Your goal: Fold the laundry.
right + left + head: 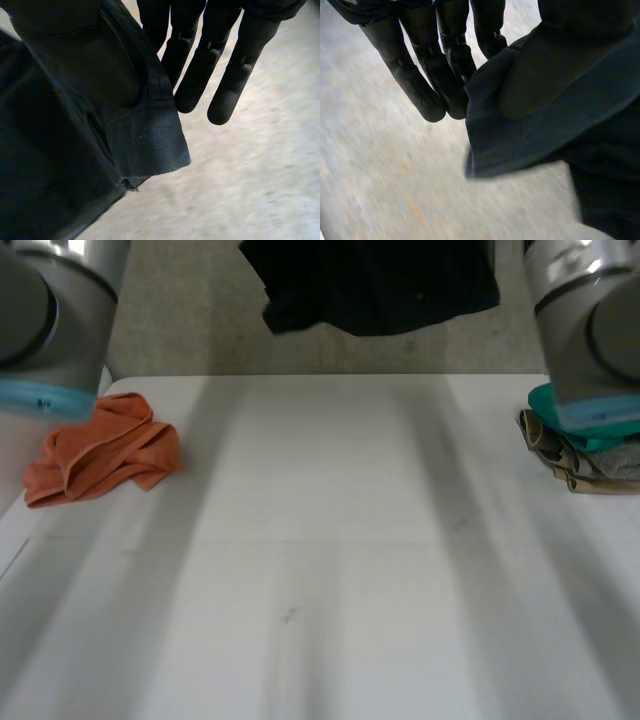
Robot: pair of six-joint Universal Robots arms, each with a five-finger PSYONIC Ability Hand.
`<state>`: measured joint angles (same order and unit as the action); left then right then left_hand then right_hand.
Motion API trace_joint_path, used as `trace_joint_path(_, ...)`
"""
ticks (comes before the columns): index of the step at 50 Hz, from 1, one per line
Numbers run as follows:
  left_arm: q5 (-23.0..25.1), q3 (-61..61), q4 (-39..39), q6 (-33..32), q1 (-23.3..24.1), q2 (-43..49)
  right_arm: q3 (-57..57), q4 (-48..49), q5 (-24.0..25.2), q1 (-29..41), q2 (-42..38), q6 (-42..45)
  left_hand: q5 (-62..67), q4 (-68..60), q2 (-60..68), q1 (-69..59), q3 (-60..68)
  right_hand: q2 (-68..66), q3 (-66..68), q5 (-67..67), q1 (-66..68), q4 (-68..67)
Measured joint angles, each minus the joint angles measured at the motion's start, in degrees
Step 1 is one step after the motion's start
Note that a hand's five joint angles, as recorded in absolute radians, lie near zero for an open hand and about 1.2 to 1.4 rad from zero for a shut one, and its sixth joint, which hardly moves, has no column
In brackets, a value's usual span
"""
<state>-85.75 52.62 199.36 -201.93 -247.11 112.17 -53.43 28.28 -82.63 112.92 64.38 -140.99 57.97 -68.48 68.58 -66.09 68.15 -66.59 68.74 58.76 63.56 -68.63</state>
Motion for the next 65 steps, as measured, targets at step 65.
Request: trace_joint_path(65, 8.85, 31.06, -21.48, -2.99, 0.26, 2.59, -38.17, -46.18, 1.54, -2.00, 3.79, 13.73, -43.54, 44.06, -44.12, 40.71, -43.73, 0.00, 0.00, 0.00, 0.00, 0.00)
